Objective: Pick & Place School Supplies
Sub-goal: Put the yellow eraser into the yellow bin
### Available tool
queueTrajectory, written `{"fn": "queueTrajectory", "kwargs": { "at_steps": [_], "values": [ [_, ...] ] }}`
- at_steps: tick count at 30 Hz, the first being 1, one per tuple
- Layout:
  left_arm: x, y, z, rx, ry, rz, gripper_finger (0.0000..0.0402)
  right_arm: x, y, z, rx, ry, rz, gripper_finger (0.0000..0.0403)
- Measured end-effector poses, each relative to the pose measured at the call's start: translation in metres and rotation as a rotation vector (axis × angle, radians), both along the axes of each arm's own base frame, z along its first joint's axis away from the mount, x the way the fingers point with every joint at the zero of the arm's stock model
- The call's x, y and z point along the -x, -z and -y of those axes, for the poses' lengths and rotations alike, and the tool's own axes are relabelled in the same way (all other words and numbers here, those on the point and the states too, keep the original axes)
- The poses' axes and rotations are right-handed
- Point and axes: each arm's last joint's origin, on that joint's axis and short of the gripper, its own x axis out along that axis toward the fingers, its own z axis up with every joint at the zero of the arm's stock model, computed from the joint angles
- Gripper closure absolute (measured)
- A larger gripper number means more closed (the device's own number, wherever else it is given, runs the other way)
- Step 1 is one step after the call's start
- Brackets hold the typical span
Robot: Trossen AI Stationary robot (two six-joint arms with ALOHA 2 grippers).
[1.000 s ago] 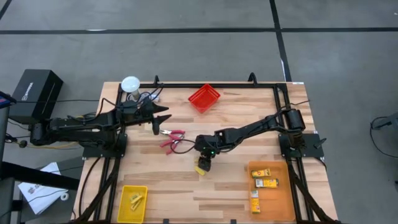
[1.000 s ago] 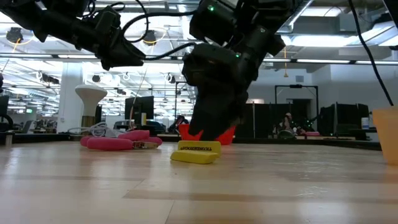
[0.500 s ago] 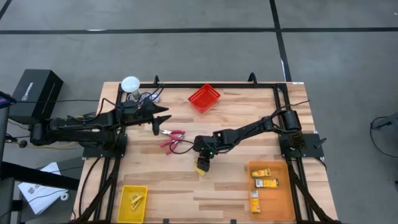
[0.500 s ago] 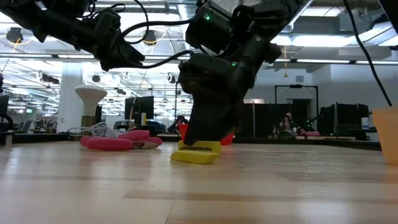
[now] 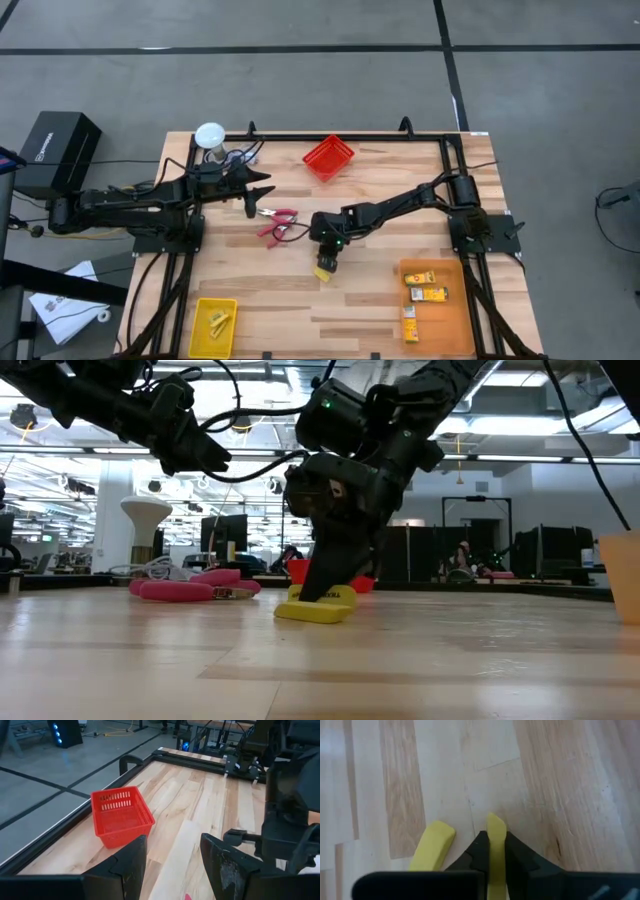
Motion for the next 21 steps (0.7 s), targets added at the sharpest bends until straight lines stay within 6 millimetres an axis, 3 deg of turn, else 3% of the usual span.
{"fn": "queueTrajectory", "kwargs": {
  "at_steps": [8, 15, 21],
  "values": [
    [0.000, -0.001, 0.000, 0.001, -0.001, 0.010, 0.0221, 0.001, -0.024, 0.027, 0.008, 0.078, 0.065, 0.0380],
    [-0.001, -0.002, 0.000, 0.018, -0.008, 0.036, 0.0221, 0.018, -0.097, 0.058, 0.036, 0.167, 0.227, 0.0380],
    [-0.001, -0.004, 0.000, 0.057, -0.021, 0.069, 0.0221, 0.059, -0.155, 0.075, 0.186, 0.316, 0.248, 0.0380]
  ]
}}
